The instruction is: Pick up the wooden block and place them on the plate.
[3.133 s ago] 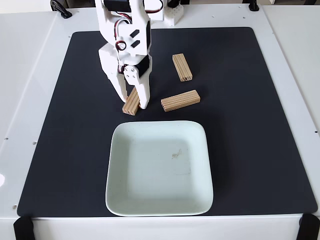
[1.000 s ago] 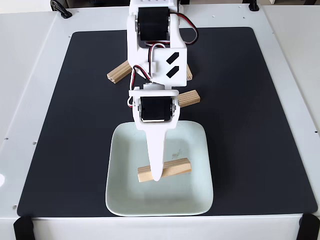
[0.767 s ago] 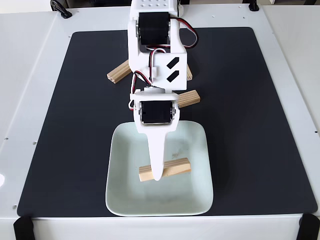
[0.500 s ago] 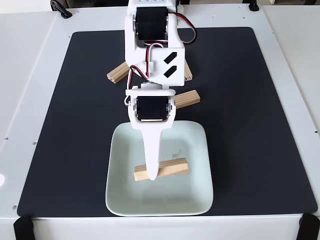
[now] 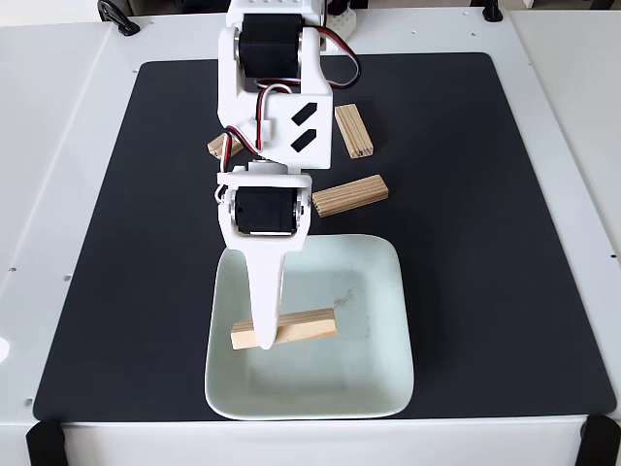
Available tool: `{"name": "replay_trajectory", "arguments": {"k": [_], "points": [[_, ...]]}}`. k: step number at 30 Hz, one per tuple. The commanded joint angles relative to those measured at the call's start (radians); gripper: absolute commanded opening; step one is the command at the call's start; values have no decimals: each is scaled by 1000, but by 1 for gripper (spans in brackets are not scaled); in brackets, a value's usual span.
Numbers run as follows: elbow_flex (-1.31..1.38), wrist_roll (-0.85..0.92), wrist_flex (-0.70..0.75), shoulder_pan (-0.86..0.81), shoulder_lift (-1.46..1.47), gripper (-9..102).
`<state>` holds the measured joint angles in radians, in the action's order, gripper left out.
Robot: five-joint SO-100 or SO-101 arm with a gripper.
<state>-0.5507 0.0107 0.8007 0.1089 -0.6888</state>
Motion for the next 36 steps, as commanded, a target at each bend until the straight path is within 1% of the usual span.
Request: {"name": "replay_trajectory", "arguments": {"k": [1, 30, 34, 36], "points": [[41, -21, 3, 3, 6, 0], [52, -37, -3, 37, 23, -1], [51, -37, 2, 37, 23, 0], [51, -37, 2, 37, 23, 2]]}}
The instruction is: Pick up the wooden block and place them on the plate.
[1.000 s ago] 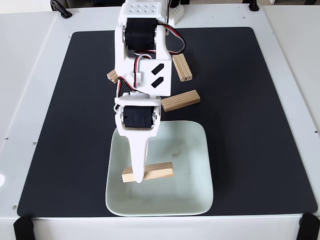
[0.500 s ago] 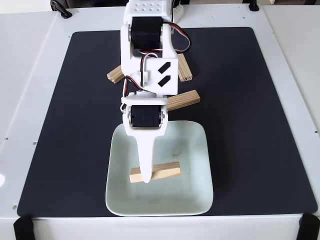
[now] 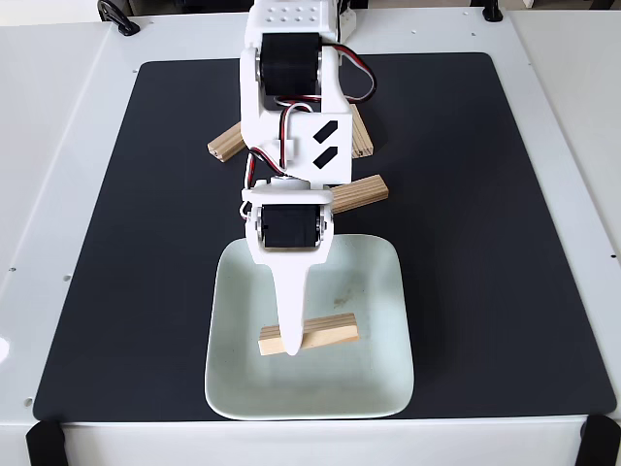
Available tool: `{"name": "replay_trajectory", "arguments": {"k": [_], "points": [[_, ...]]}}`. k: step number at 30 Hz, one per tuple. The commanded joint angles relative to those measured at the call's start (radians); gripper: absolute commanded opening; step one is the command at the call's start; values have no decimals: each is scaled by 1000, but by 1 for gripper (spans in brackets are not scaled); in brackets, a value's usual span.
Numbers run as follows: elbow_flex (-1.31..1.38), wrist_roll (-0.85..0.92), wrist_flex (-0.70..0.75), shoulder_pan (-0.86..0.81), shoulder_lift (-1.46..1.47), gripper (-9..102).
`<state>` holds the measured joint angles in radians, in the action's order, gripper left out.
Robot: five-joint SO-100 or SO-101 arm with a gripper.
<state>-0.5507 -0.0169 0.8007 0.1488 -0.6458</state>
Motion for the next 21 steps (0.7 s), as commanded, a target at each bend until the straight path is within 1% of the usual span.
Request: {"name": "replay_trajectory", "arguments": {"k": [1, 7, 9, 11, 16, 18, 21], "points": [[51, -8, 2, -3, -20, 5], [46, -8, 2, -3, -20, 29], [44, -8, 2, -3, -20, 34], [44, -8, 2, -3, -20, 36], [38, -8, 3, -2, -25, 34], [35, -8, 3, -2, -29, 27], [35, -8, 3, -2, -38, 10]]}}
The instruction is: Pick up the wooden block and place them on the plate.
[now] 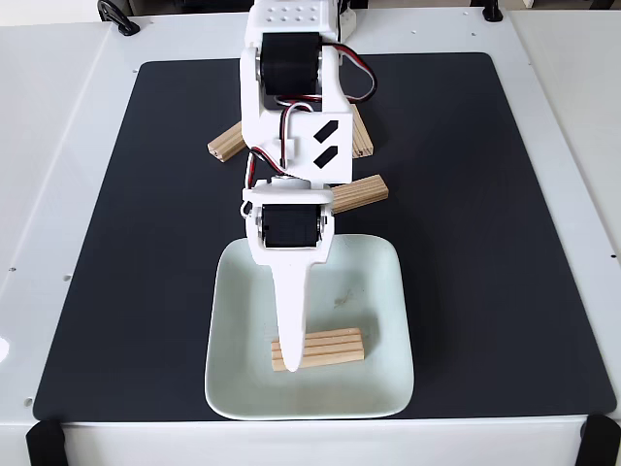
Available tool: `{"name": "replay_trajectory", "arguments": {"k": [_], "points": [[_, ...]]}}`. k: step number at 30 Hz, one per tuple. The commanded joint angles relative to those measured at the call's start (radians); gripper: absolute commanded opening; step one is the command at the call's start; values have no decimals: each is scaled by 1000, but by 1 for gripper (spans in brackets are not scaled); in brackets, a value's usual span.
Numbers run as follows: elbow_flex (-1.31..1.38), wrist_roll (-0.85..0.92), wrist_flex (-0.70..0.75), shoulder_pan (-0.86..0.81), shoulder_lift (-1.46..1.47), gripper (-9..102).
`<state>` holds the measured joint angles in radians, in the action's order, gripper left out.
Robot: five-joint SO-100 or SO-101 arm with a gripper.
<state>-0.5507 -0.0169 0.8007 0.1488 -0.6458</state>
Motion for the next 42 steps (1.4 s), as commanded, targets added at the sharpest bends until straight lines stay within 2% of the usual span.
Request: {"name": "replay_trajectory", "arguments": {"k": [1, 2, 14, 19, 24, 31, 39, 42], "points": [[35, -8, 3, -2, -40, 4], [35, -8, 5, -2, -51, -1], [-256, 18, 112, 34, -419, -1], [-439, 133, 178, 57, -637, -1], [-597, 354, 308, 60, -821, 0], [-798, 772, 502, 38, -1049, 0], [-1193, 1103, 479, -63, -1266, 0], [-1359, 1146, 368, -98, -1331, 0]]}}
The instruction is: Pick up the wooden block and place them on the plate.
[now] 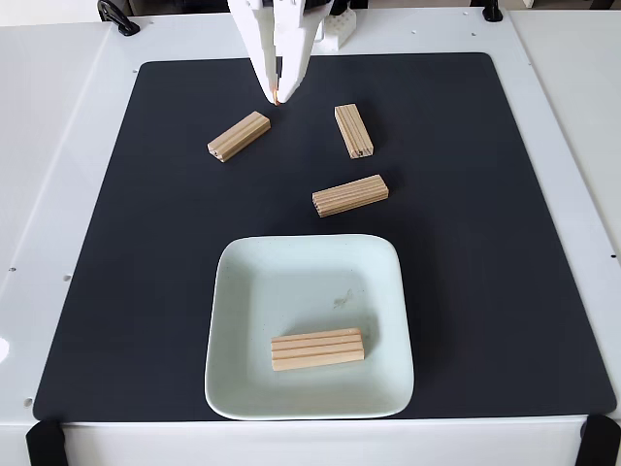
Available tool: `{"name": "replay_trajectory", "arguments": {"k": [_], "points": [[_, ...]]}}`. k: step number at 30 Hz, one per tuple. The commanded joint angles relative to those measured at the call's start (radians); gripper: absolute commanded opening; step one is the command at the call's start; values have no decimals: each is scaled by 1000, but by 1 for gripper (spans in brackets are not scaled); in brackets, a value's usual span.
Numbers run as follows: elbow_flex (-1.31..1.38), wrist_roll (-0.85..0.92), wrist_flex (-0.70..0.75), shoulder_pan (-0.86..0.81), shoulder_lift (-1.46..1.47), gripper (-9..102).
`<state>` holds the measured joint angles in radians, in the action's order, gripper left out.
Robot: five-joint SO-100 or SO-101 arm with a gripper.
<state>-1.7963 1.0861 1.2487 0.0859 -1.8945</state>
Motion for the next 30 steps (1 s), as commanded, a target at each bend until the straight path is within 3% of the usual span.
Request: {"name": "replay_trajectory", "arguments": {"k": [1, 7, 13, 30], "points": [[-166, 49, -133, -46, -106, 0], [-417, 89, -351, -112, -221, 0], [-534, 137, -359, -166, -261, 0], [-528, 18, -298, -293, -267, 0]]}}
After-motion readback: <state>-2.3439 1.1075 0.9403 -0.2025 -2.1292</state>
